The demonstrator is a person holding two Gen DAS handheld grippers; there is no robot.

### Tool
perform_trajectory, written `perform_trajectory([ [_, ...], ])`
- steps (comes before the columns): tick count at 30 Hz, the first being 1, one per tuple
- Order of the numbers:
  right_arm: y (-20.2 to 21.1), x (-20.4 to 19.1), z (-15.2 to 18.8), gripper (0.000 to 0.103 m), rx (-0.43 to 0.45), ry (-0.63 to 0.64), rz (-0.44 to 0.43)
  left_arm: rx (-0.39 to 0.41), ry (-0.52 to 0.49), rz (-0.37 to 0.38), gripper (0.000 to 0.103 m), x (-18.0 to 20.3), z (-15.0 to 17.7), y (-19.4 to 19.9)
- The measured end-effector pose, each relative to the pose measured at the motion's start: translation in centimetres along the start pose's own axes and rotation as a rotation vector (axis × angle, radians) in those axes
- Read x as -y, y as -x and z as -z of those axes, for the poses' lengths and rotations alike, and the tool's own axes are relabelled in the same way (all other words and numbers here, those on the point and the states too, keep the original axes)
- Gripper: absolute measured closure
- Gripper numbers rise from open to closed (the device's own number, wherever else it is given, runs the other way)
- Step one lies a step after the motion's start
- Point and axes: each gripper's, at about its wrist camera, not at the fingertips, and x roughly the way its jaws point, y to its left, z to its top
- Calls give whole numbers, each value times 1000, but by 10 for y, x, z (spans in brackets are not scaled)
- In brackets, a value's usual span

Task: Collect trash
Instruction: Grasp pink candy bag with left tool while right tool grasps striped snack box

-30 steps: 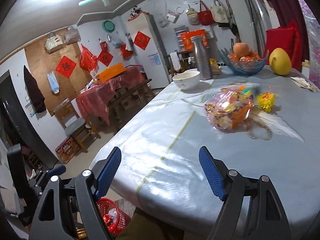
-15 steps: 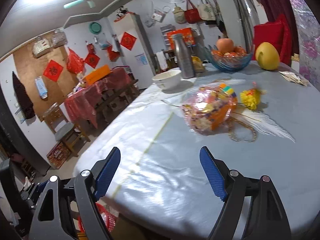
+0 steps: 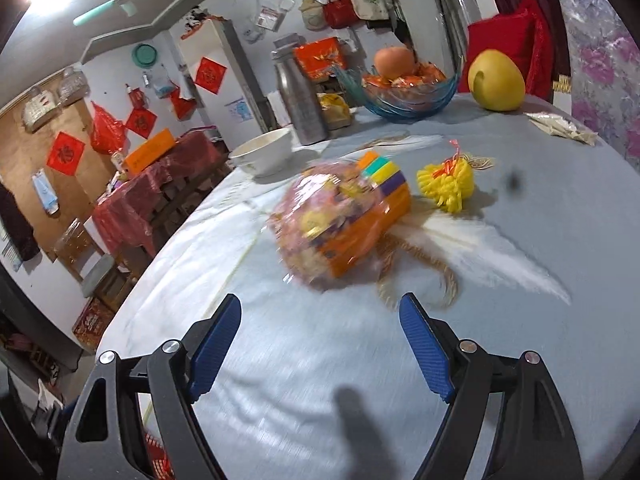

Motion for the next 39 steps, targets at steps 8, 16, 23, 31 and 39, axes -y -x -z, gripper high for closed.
perform_trajectory([
  [8, -50, 29, -33, 74, -65, -137, -49, -8, -2, -2, 7, -1, 0, -7],
  [16, -17, -16, 14, 103, -152, 25, -322, -30, 8, 25, 7, -2, -1, -12],
  [23, -19, -47, 26, 95, -214, 152, -275, -25, 28, 49, 7, -5, -2, -7],
  [31, -2, -25, 9, 57, -117, 103, -223, -37, 30, 85, 7, 0, -9, -11],
  [39, -28, 15, -38, 19, -95, -26, -104, 1, -14, 109, 7, 30, -47, -19],
])
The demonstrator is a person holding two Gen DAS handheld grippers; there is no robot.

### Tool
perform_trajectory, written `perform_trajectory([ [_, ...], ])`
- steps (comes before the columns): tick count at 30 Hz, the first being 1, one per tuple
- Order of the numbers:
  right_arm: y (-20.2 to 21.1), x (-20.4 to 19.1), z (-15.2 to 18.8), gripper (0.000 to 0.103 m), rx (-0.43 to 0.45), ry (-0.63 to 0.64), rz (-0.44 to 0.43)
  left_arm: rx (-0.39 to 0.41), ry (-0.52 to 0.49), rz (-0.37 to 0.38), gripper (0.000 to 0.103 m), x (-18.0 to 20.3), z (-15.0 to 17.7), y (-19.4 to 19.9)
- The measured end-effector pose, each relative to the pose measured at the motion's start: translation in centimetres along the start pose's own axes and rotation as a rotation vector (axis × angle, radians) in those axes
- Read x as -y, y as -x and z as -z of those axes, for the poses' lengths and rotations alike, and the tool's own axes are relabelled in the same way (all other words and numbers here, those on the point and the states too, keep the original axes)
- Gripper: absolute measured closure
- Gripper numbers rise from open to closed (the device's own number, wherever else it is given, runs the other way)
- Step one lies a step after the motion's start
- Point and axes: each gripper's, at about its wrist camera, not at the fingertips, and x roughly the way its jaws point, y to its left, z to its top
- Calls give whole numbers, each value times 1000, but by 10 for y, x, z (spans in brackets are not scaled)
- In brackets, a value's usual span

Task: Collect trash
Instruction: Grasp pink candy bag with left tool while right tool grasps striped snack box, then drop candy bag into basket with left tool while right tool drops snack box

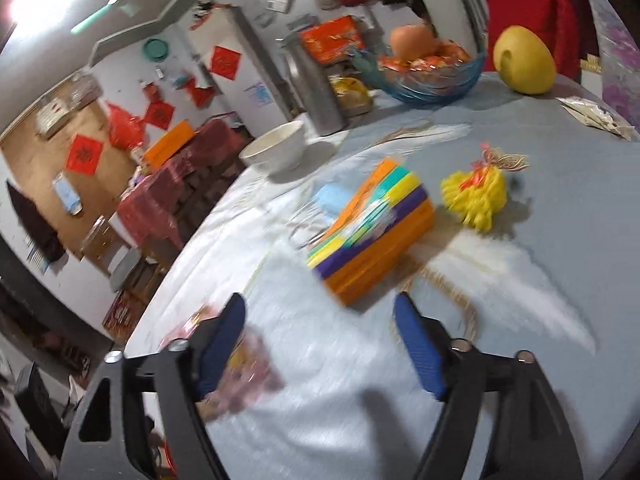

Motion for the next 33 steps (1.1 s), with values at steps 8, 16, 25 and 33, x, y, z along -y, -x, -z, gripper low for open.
perform_trajectory([
  [8, -65, 22, -39, 9, -85, -100, 22, -54, -36, 74, 7, 37, -34, -38],
  [16, -50, 12, -31, 57, -12, -3, -11, -92, -56, 84, 7, 65, -52, -74],
  [25, 0, 6, 4, 55, 79, 19, -129, -32, 25, 142, 44, 40, -52, -50],
  [33, 11, -9, 20, 55, 64, 19, -212, 59, 97, 44, 45, -9, -40, 6],
])
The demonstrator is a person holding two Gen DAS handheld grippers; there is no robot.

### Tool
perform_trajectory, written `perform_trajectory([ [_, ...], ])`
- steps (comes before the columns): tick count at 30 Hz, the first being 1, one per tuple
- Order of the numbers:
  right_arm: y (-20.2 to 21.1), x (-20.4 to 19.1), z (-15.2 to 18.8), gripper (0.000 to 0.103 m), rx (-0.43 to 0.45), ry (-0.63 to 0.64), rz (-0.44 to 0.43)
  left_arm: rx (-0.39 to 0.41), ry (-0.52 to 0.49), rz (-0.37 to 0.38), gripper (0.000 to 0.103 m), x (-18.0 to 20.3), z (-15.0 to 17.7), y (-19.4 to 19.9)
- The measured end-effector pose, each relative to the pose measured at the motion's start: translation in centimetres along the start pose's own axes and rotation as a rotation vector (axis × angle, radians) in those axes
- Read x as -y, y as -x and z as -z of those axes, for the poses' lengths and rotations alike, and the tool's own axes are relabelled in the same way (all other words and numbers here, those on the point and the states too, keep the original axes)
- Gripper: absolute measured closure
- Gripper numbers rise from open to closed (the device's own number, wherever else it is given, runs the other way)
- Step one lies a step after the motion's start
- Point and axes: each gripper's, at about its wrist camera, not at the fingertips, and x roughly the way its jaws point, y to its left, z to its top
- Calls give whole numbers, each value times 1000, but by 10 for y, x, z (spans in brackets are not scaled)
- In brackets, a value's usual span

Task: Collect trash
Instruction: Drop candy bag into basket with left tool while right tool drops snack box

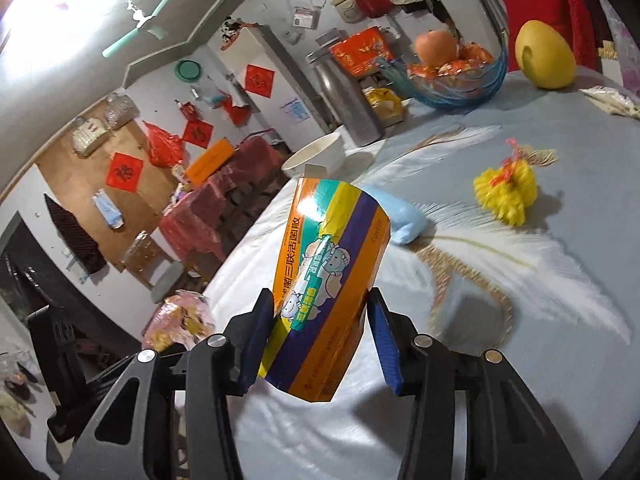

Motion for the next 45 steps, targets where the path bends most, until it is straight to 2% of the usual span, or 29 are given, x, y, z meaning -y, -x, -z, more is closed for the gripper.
perform_trajectory([
  [7, -3, -47, 19, 55, -43, 85, -73, 11, 84, -135, 44, -68, 25, 45],
  [12, -12, -101, 46, 55, -113, 185, -121, -37, 127, -207, 44, -123, 45, 62],
  [17, -29, -160, 79, 55, -205, 294, -179, -103, 96, -308, 44, -172, 77, 71],
  [20, -47, -201, 106, 55, -289, 364, -211, -167, 128, -308, 44, -203, 101, 66],
  [23, -64, -236, 134, 55, -368, 433, -227, -277, 189, -247, 44, -237, 123, 49],
  [27, -84, -269, 163, 55, -453, 488, -225, -351, 179, -282, 42, -264, 160, 41],
  [30, -101, -289, 184, 55, -515, 521, -212, -428, 224, -279, 26, -286, 186, 33],
  [32, -110, -300, 193, 55, -544, 537, -208, -450, 244, -272, 21, -297, 198, 32],
  [36, -128, -319, 211, 54, -595, 567, -205, -438, 250, -319, 12, -314, 202, 35],
  [40, -150, -329, 228, 54, -667, 579, -204, -404, 272, -340, 10, -327, 195, 43],
  [45, -174, -339, 255, 55, -754, 604, -211, -355, 266, -418, 8, -338, 183, 54],
])
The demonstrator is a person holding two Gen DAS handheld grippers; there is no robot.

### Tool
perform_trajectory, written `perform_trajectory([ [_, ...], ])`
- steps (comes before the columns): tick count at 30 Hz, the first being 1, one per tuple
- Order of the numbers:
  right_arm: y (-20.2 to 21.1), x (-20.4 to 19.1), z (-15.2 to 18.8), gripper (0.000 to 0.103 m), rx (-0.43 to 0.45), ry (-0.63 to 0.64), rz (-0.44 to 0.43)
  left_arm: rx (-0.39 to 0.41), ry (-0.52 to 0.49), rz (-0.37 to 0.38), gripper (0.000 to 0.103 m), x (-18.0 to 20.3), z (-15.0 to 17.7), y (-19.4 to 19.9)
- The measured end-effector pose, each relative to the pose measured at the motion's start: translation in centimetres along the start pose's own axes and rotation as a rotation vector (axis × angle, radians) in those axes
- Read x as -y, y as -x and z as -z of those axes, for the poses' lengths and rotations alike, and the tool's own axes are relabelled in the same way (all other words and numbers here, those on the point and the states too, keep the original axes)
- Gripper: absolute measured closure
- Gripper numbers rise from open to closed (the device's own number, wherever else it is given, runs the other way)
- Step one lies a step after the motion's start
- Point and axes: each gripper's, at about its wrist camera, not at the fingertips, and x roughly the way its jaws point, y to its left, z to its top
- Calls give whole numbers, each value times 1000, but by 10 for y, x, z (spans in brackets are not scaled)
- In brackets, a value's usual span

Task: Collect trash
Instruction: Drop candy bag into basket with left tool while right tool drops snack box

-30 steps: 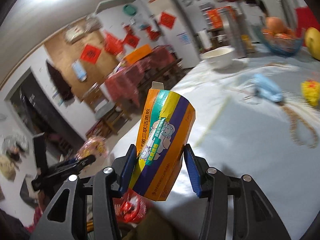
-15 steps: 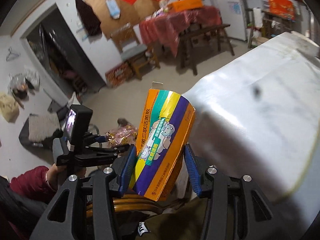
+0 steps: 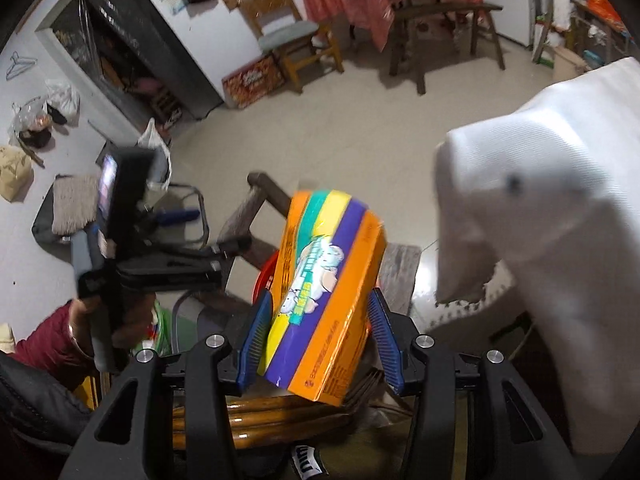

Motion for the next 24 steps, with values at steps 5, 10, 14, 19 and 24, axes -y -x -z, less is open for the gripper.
perform_trajectory([
  [5, -40, -26, -12, 55, -78, 58, -32, 38, 40, -23, 7, -14, -11, 11],
  [10, -30, -29, -9, 54, -41, 101, 1, 59, 41, -14, 7, -17, -15, 21],
  [14, -14, -13, -1, 50, -5, 85, 54, 68, 18, -13, 7, -6, -17, 24],
  [19, 8, 8, 8, 50, 32, 31, 72, 81, -24, 2, 7, 15, -17, 32],
  [24, 41, 19, 19, 45, 110, 5, 92, 127, -65, 22, 7, 38, -18, 52],
])
